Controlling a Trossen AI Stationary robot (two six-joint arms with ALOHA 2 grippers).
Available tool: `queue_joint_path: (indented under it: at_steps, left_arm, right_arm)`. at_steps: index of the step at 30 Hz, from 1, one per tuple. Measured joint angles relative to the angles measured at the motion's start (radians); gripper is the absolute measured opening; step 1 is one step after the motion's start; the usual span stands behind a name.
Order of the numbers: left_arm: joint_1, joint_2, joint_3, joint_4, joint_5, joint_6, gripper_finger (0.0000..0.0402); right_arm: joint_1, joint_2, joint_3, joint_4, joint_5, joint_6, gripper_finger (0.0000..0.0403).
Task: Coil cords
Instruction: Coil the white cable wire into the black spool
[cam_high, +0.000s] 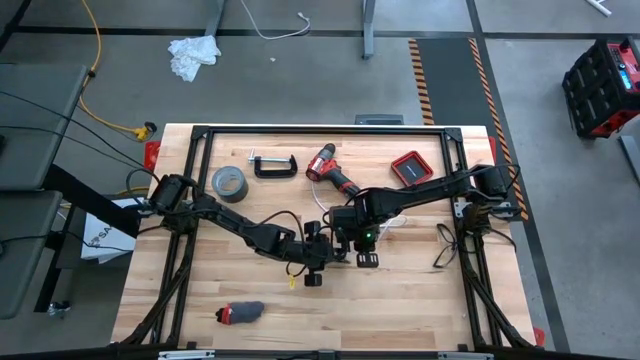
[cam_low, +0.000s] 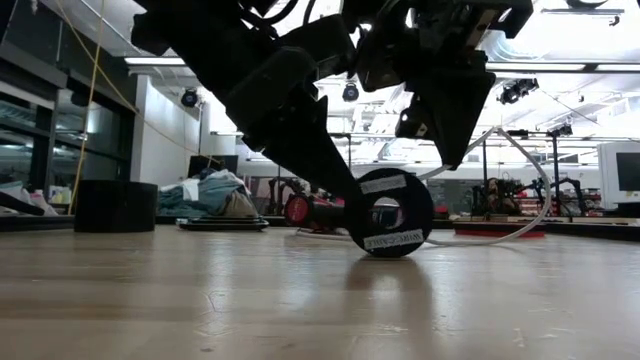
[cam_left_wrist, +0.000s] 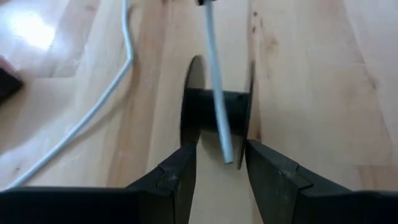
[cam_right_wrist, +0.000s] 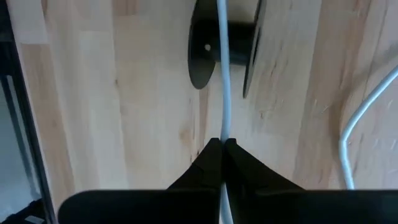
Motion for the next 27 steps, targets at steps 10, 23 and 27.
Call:
queue_joint_path:
  at_steps: [10, 23, 27]
  left_arm:
    - [0.000, -0.003, 0.036, 0.000, -0.004, 0.089, 0.0134]
    - [0.000, -0.003, 0.036, -0.001, 0.028, 0.115, 0.0134]
    - [0.000, -0.003, 0.036, 0.000, 0.029, 0.114, 0.0134]
  right_arm:
    - [0.007, 0.000, 0.000, -0.023, -0.024, 0.136, 0.0000]
    - [0.044, 0.000, 0.000, -0.031, -0.007, 0.329, 0.0000]
    - [0.053, 0.000, 0.000, -0.031, -0.006, 0.355, 0.0000]
